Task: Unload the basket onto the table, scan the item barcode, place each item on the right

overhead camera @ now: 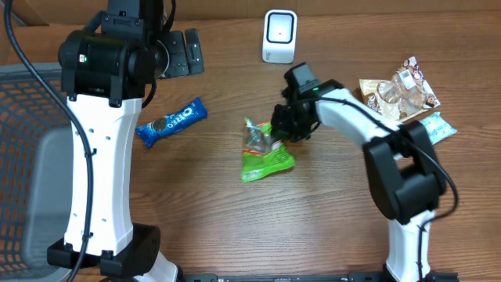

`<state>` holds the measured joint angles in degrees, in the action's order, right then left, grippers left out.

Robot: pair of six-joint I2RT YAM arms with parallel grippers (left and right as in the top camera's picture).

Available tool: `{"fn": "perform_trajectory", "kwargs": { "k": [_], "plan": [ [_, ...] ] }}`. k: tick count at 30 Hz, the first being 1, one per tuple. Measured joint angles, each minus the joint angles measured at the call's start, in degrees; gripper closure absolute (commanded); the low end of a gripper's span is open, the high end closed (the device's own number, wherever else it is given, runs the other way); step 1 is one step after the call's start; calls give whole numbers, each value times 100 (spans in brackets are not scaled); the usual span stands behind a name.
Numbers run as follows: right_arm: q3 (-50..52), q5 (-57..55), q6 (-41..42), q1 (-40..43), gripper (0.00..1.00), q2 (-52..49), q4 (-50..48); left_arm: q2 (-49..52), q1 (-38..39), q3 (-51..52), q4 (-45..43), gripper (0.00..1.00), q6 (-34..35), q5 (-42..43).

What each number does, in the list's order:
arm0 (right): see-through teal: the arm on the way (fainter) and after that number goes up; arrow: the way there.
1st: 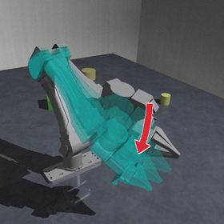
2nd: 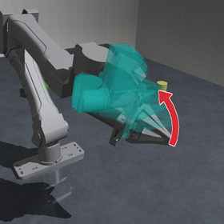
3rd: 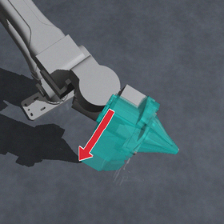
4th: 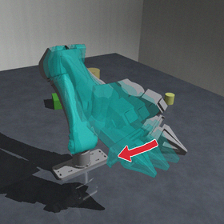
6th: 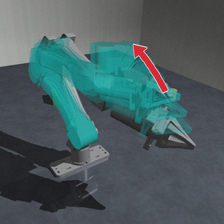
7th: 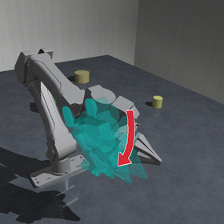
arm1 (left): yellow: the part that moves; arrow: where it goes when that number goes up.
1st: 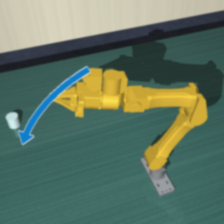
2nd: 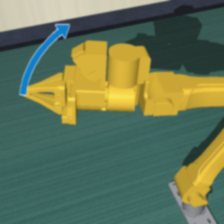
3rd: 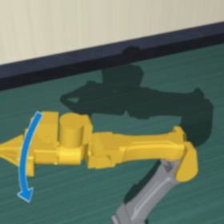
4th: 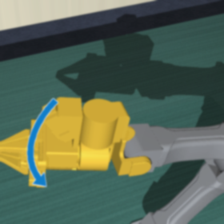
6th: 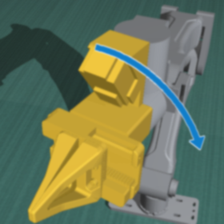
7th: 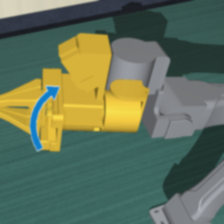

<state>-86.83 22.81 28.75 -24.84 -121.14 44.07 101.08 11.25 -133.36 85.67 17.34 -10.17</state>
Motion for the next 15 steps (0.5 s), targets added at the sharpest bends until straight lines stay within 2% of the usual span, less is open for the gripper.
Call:
{"fn": "perform_trajectory", "kwargs": {
  "k": [8,15],
  "plan": [
    [4,-2347,-649,35,96,1779,966,0,0,-2,4,0,0,2],
    [7,-4647,-756,-199,96,1937,1543,0,0,-2,4,0,0,2]
  ]
}}
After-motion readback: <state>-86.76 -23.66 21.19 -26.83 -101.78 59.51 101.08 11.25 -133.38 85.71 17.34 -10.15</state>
